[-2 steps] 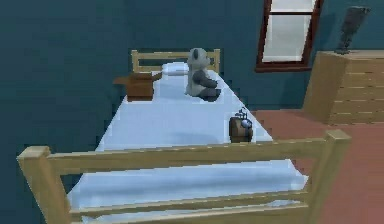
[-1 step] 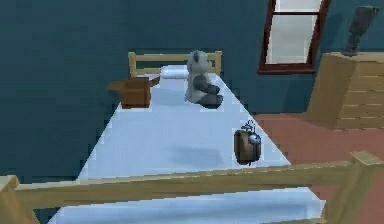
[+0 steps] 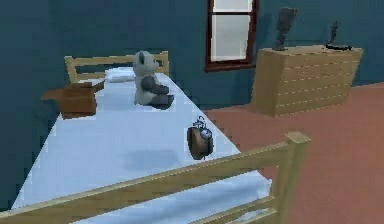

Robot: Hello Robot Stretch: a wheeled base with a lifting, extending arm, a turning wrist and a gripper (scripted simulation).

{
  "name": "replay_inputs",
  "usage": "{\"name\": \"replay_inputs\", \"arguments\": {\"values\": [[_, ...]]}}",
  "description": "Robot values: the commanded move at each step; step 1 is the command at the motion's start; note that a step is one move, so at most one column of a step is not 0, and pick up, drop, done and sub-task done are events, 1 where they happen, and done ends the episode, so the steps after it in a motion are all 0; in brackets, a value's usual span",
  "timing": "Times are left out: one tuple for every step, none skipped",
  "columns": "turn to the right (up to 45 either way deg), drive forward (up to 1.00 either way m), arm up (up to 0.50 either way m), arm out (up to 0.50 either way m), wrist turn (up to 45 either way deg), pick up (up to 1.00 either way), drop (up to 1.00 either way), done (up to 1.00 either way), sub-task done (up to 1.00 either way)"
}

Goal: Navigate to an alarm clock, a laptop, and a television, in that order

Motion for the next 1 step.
{"name": "replay_inputs", "arguments": {"values": [[0.0,0.00,0.00,0.00,0.0,0.00,0.00,0.00,1.00]]}}
